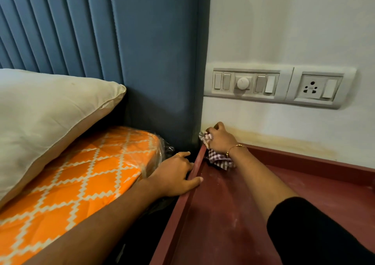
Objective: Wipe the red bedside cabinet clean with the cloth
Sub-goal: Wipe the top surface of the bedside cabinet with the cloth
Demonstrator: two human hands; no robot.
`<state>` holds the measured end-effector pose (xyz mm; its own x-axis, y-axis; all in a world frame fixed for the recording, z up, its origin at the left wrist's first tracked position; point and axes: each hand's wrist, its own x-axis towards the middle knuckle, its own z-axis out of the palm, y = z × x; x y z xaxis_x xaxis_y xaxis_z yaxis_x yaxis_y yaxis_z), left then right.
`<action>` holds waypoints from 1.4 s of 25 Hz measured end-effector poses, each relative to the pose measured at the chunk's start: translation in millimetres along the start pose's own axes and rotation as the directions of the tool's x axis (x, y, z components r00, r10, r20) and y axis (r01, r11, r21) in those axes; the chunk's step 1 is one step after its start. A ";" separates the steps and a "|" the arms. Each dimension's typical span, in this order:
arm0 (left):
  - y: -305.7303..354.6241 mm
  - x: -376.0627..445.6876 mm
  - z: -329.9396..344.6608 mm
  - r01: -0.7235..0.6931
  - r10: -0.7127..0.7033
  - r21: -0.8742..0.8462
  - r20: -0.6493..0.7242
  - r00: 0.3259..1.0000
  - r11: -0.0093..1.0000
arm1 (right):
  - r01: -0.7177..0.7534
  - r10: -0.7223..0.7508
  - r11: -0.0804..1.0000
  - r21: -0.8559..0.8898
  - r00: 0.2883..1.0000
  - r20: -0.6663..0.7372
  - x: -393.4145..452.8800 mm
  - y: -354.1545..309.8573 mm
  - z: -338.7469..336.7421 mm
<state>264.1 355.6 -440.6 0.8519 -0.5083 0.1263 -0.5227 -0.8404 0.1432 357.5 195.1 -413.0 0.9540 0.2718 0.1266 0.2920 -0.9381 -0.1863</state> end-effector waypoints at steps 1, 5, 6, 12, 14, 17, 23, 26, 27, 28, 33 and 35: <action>-0.8 0.8 0.9 -0.004 0.004 0.004 -0.007 1.000 1.000 | 0.005 -0.007 0.999 -0.042 0.999 -0.051 2.6 -0.7 3.1; -3.2 0.9 3.6 -0.001 0.001 0.018 -0.012 1.000 1.000 | 0.072 -0.072 0.997 -0.005 0.985 -0.156 -3.2 -7.7 6.3; -3.0 0.6 3.2 0.004 -0.003 0.021 -0.013 1.000 1.000 | 0.114 -0.110 0.993 0.011 0.980 -0.168 -8.8 -9.9 8.5; -1.8 -1.3 3.5 0.042 -0.042 0.013 0.004 0.999 0.999 | 0.082 -0.079 0.997 0.011 0.980 -0.182 -4.8 -11.4 8.2; -1.4 -0.7 3.7 0.051 -0.051 0.025 0.003 0.999 0.998 | 0.055 -0.057 0.998 -0.016 0.980 -0.192 -8.5 -18.3 7.5; -2.8 1.0 4.2 0.032 -0.031 0.058 -0.030 0.999 0.998 | 0.145 -0.135 0.989 0.038 0.970 -0.202 -29.7 -19.3 11.5; -2.4 0.4 5.6 0.029 -0.026 0.067 -0.046 0.999 0.997 | 0.059 -0.051 0.998 0.031 0.977 -0.206 -22.1 -24.5 8.9; -0.4 -0.9 3.6 0.055 -0.049 0.081 -0.065 0.997 0.995 | 0.088 -0.078 0.995 0.039 0.976 -0.202 -35.5 -28.1 11.8; 0.4 -1.0 2.8 0.061 -0.054 0.096 -0.083 0.995 0.994 | 0.119 -0.106 0.991 0.059 0.976 -0.191 -43.5 -27.0 13.7; 1.8 -1.5 2.0 0.063 -0.052 0.119 -0.097 0.994 0.991 | 0.140 -0.124 0.986 0.086 0.977 -0.173 -51.4 -25.8 15.5; 6.0 -6.6 -0.4 0.110 -0.093 0.193 -0.096 0.991 0.975 | 0.024 -0.006 0.995 0.099 0.985 -0.171 -37.3 -30.5 11.9; 8.3 -9.3 -1.2 0.119 -0.099 0.197 -0.105 0.989 0.973 | 0.026 -0.011 0.995 0.092 0.987 -0.162 -46.6 -34.0 13.8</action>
<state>251.8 353.6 -439.4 0.8913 -0.3997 0.2142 -0.4011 -0.9152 -0.0387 304.1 217.3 -426.0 0.9272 0.2435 0.2845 0.3216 -0.9070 -0.2720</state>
